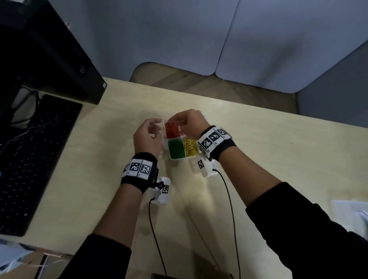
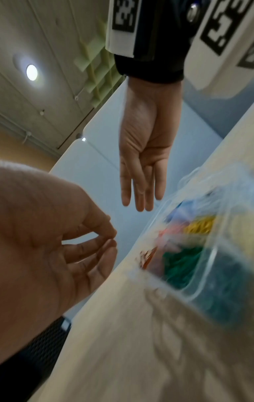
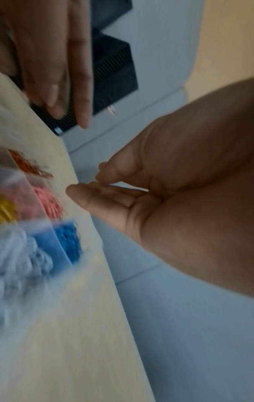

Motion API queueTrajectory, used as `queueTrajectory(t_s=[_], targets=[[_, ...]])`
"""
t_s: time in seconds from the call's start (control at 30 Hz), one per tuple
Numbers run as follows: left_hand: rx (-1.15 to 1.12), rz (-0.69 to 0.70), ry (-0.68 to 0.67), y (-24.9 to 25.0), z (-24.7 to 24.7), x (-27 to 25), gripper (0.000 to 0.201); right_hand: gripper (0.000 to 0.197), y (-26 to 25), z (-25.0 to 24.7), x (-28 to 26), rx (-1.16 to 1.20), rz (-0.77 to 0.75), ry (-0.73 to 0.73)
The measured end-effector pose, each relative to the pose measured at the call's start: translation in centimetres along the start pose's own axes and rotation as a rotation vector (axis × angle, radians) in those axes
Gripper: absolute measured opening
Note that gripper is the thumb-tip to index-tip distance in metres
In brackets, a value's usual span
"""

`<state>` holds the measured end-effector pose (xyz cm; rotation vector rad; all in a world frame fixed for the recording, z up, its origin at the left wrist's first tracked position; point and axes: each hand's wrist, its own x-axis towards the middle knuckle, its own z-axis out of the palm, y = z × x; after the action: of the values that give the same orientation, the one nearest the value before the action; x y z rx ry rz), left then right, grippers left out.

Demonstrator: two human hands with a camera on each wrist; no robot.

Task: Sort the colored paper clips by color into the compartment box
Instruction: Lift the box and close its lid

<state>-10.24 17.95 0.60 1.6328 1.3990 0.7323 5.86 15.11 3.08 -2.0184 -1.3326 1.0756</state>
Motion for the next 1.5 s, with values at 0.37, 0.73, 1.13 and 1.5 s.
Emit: queueTrajectory(t_s=[0.37,0.73,1.13,1.5], targets=[[0.101,0.145,-0.805,6.5,18.2,-16.2,0.031,0.028,23.6,-15.6,-25.0,-0.114,0.473,0.535],[0.237,-0.006,-1.028,11.0,34.4,-34.0,0.045,0.051,39.8,-17.1,-45.0,0.007,1.017,0.428],[-0.152,-0.324,-0.463,10.4,25.2,-26.5,0.049,0.047,30.5,-17.2,-32.1,0.261,0.436,0.342],[0.058,-0.066,0.089,5.7,5.2,-9.9,0.039,0.042,9.5,-10.8,-11.5,0.503,-0.092,0.073]])
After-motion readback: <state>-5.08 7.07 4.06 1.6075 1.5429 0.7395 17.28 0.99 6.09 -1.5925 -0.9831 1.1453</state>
